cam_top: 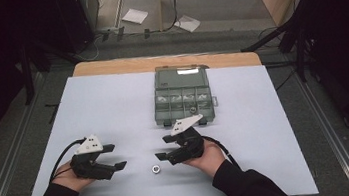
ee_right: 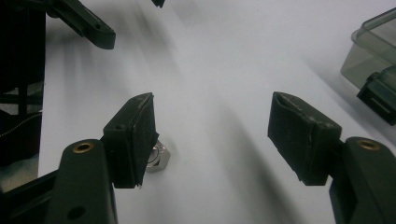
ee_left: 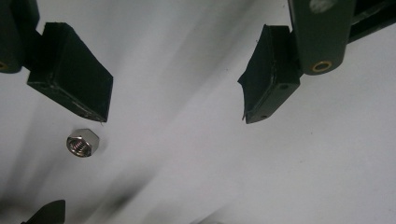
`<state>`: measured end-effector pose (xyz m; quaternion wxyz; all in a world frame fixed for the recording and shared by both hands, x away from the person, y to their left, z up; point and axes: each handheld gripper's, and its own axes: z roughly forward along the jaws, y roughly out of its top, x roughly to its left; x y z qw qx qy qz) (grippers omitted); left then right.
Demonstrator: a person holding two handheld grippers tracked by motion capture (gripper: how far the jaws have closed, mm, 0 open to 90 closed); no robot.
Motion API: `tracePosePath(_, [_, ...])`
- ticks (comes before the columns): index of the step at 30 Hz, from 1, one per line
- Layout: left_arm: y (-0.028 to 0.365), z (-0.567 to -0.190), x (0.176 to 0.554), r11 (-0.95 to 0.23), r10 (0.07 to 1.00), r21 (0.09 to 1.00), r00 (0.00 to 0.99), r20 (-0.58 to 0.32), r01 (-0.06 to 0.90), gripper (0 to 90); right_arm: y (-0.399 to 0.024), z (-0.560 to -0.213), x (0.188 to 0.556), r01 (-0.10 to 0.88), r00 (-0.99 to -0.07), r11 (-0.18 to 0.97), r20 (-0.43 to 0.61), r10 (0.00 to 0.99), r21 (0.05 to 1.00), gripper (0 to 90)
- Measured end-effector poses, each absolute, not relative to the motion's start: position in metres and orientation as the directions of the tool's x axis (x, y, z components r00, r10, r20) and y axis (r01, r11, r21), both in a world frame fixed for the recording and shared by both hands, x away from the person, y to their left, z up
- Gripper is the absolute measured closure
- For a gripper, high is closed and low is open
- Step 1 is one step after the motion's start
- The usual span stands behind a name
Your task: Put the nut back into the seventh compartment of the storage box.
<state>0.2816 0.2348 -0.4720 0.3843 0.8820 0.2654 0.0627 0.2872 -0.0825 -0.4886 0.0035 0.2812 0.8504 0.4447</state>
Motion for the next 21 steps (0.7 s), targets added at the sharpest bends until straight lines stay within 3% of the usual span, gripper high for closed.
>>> tracePosePath(21, [0.236,-0.472,0.281,-0.568,0.517,0.708,0.851,-0.089,0.419,23.9,-0.065,-0.503,0.275,0.455,-0.866,0.506,0.23,0.445,0.732,35.5])
